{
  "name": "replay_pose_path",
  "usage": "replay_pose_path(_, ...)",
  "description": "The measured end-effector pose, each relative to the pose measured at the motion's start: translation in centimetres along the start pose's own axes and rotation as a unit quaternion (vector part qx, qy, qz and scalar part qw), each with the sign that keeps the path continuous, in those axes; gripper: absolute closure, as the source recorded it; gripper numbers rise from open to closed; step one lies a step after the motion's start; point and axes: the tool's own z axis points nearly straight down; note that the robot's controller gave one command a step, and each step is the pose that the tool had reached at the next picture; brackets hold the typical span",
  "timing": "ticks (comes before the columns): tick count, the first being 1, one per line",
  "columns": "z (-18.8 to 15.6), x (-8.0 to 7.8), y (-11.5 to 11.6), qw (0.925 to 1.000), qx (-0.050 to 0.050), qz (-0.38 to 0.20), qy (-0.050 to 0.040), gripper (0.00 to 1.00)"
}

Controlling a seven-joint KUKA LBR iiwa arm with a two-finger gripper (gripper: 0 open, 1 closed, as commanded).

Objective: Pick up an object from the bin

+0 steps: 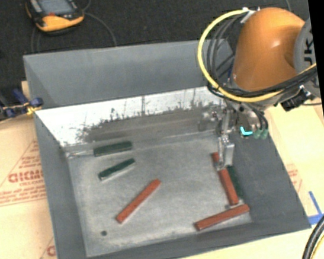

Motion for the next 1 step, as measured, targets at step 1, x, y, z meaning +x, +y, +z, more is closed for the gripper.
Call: replay_pose_path(1, -0.41, -0.14, 0.00, 1.0000, 0.000, 0.000, -0.0039, 0.00)
